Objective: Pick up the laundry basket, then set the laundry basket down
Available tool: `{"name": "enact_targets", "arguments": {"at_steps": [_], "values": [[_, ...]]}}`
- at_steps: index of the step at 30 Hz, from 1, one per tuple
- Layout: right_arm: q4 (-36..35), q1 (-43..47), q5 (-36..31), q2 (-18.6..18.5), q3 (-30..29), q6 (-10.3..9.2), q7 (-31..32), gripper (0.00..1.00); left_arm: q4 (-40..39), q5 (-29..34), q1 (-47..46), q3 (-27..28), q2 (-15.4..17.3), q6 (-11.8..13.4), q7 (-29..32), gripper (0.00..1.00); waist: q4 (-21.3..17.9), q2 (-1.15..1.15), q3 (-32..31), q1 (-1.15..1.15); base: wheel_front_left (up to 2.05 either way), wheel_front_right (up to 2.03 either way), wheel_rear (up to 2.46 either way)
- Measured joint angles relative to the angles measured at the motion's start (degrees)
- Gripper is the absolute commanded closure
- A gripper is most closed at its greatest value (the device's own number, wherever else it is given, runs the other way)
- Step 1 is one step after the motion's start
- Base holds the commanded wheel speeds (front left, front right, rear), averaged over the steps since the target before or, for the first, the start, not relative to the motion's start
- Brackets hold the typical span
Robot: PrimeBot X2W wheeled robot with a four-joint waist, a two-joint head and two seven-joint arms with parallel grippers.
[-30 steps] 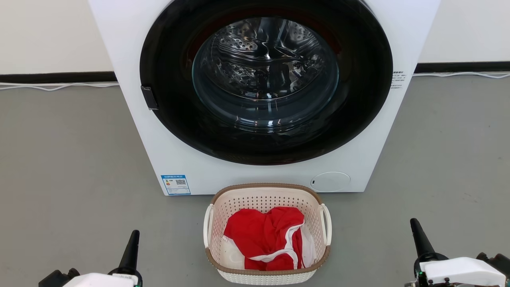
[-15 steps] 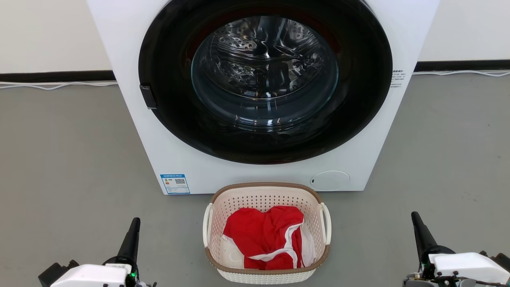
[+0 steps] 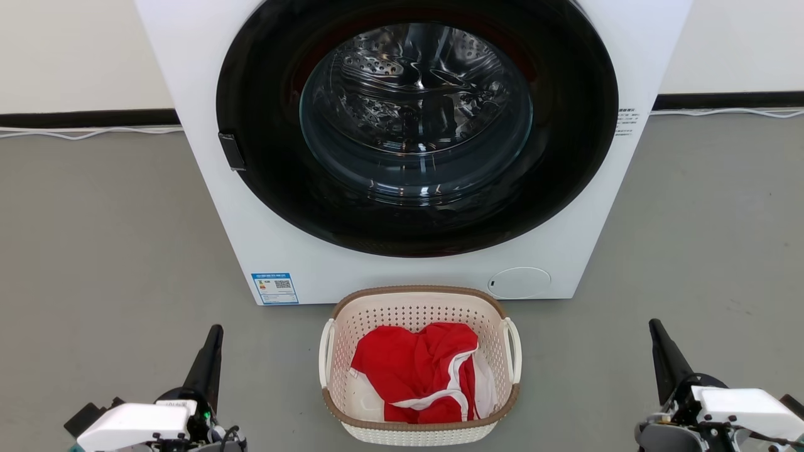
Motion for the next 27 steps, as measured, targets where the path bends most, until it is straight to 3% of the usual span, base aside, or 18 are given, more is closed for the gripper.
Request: {"name": "enact_targets", "arguments": {"at_steps": [27], "values": [[-0.1, -1.0, 1.9, 0.0, -0.1, 0.00, 0.3, 1.00, -0.2, -1.5, -0.4, 0.1, -0.1, -0.5, 0.2, 1.00, 0.0, 0.00, 0.0, 0.00, 0.00, 0.00, 0.00]]}}
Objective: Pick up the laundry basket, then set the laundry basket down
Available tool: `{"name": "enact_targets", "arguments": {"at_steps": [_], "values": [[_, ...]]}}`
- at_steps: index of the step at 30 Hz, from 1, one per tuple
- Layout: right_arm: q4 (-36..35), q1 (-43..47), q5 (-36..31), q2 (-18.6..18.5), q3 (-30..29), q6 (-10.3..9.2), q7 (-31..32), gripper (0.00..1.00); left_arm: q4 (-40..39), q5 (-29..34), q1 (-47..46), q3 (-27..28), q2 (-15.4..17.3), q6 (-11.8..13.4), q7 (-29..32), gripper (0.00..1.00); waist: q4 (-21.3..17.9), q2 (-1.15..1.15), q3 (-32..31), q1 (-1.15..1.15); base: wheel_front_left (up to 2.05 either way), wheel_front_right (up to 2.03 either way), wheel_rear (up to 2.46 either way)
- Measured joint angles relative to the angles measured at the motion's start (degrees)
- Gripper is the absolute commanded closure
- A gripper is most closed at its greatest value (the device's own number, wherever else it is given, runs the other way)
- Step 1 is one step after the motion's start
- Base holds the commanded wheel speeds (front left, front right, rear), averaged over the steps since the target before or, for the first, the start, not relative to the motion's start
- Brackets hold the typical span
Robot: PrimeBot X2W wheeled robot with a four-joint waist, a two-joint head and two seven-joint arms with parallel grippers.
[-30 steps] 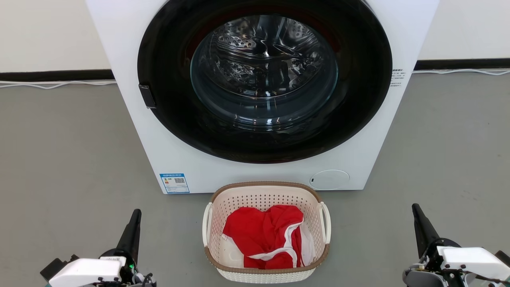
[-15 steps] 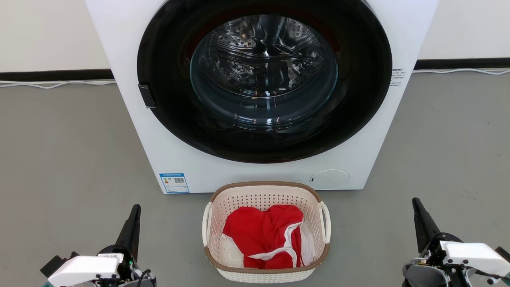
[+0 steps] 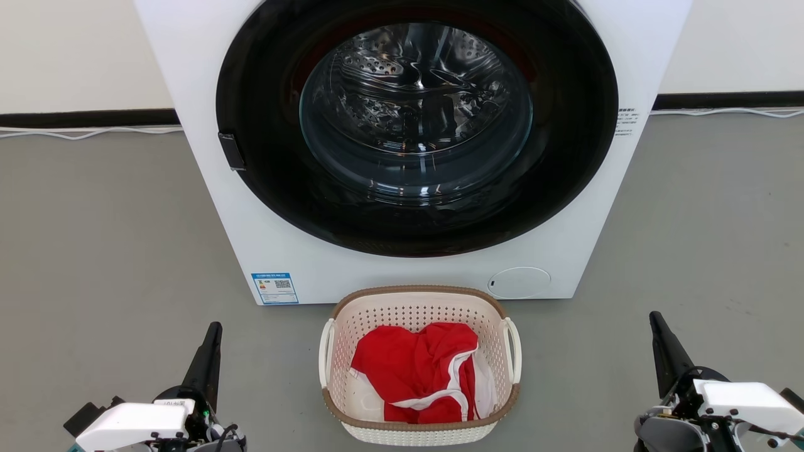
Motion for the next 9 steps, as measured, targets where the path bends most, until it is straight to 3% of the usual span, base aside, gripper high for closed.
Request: {"name": "enact_targets", "arguments": {"at_steps": [9], "values": [[0.0, 0.0, 0.0, 0.0, 0.0, 0.00, 0.0, 1.00, 0.0, 0.0, 0.0, 0.0, 0.0, 0.0, 0.0, 1.00, 0.0, 0.00, 0.0, 0.00, 0.00, 0.00, 0.00]]}}
